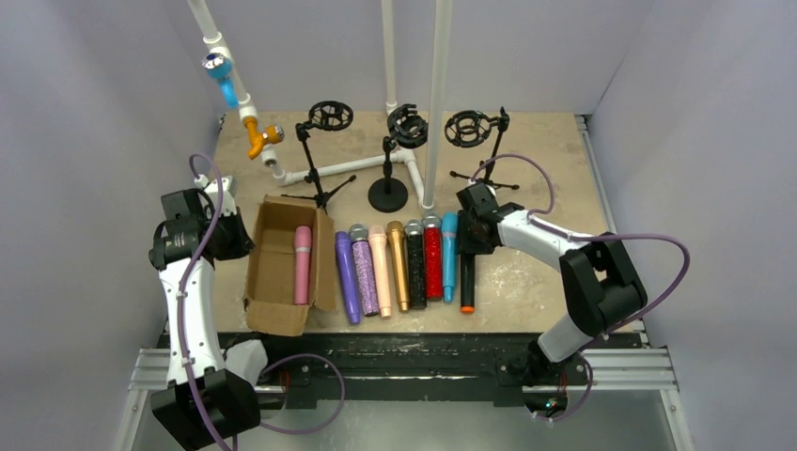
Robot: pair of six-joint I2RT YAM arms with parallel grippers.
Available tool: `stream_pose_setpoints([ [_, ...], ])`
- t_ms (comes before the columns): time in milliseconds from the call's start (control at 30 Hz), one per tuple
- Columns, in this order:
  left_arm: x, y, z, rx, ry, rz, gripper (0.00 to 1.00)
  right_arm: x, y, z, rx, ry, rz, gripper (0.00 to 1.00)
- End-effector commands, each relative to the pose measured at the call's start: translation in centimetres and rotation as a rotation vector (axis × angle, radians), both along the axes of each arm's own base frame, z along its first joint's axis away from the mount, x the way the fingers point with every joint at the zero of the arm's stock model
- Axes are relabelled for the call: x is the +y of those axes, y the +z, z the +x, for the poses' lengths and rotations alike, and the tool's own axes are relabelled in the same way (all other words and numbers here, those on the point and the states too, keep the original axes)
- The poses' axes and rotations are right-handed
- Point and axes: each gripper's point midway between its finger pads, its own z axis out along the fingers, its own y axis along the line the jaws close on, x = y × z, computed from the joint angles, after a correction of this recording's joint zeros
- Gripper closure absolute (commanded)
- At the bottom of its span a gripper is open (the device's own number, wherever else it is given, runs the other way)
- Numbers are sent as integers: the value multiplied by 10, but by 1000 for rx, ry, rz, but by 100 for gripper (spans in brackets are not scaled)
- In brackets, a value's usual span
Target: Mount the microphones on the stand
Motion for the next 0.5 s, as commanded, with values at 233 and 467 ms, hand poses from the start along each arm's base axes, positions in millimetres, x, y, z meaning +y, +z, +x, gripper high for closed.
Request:
stream_pose_setpoints([
  [233,0,15,7,-58,-32,23,100,14,12,18,-57,-10,41,47],
  [467,8,16,6,-52,-3,57,100,18,78,19,-204,-7,65,37],
])
